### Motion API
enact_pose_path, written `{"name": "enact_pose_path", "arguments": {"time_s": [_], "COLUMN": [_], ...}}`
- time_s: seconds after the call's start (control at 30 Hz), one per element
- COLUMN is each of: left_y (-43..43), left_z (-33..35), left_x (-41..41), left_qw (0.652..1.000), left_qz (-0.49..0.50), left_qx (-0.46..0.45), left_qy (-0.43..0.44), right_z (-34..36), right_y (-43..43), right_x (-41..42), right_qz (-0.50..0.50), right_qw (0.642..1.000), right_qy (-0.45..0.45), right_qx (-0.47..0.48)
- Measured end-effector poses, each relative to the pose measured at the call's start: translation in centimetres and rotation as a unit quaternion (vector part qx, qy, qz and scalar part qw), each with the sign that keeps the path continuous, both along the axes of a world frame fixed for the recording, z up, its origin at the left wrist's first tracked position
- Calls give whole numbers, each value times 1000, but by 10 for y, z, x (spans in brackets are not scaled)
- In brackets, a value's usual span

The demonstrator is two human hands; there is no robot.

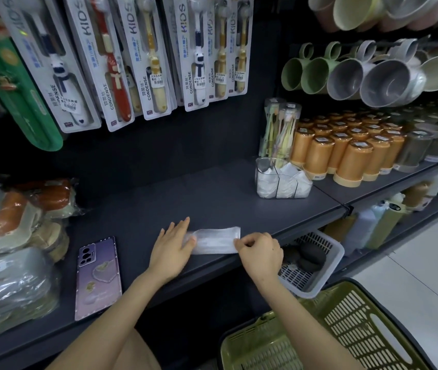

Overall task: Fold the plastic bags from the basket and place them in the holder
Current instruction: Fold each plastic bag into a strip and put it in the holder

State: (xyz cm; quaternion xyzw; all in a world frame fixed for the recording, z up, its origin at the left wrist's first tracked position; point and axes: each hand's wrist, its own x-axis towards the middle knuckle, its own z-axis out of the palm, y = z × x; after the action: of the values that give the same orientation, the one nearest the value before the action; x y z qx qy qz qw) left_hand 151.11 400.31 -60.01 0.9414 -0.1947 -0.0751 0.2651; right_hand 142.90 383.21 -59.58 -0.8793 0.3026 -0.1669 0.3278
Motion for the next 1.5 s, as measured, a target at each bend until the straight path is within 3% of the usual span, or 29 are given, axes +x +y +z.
{"name": "enact_pose_path", "arguments": {"time_s": [0.07,0.13,0.27,0.43,0.73,0.9,1.03,1.23,1.4,1.5], "left_y": [1,-2,-14,-18,-20,-22,-23,-22,-19,-22], "left_z": [13,25,49,61,65,62,57,58,59,59], "left_x": [-1,2,3,-7,-30,-35,-41,-45,-40,-37], "left_qw": [992,987,946,896,854,835,828,810,776,777], "left_qz": [34,-12,-149,-192,-144,-99,-85,-65,-75,-64], "left_qx": [-119,-160,-225,-280,-374,-430,-446,-454,-487,-492], "left_qy": [31,17,180,285,333,328,328,366,393,388], "right_z": [8,23,58,90,104,90,66,55,54,56], "right_y": [-10,-19,-35,-49,-48,-34,-16,-7,-11,-13], "right_x": [-3,-6,-8,-1,-3,-28,-50,-45,-42,-42], "right_qz": [54,121,249,306,329,268,269,206,213,227], "right_qw": [993,983,960,949,935,893,853,858,863,866], "right_qy": [-54,-71,-63,-62,-69,-85,-37,-114,-172,-196], "right_qx": [85,121,110,45,112,352,445,456,424,399]}}
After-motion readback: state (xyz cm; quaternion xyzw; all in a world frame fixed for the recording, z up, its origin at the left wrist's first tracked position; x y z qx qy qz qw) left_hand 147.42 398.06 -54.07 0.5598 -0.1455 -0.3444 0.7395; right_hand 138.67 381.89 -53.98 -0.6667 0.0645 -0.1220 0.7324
